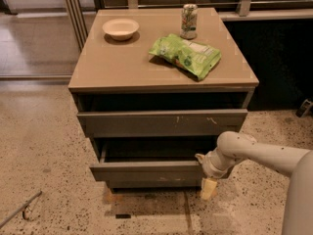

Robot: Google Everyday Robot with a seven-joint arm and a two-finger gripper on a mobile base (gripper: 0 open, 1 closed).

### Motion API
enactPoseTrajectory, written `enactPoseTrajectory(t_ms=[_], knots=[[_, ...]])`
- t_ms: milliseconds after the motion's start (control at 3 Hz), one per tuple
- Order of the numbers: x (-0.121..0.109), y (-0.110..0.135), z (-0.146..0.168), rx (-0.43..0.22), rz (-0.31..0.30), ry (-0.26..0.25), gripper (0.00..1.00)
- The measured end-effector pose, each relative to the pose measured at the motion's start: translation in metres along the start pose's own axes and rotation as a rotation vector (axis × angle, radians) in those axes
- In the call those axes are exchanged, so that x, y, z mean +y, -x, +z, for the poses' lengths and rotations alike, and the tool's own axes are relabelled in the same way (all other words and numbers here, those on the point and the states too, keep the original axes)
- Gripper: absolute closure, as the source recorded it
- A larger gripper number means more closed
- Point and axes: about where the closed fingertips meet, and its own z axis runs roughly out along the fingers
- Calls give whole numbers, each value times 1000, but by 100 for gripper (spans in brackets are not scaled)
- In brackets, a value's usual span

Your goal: Open middle drawer

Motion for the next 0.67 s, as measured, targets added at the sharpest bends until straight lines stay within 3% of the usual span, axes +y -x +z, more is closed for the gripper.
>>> enactPoseTrajectory(t_ms=[333, 667], knots=[[23, 3, -6, -5, 18, 76, 0], [65, 19, -35, 14, 32, 214, 0]])
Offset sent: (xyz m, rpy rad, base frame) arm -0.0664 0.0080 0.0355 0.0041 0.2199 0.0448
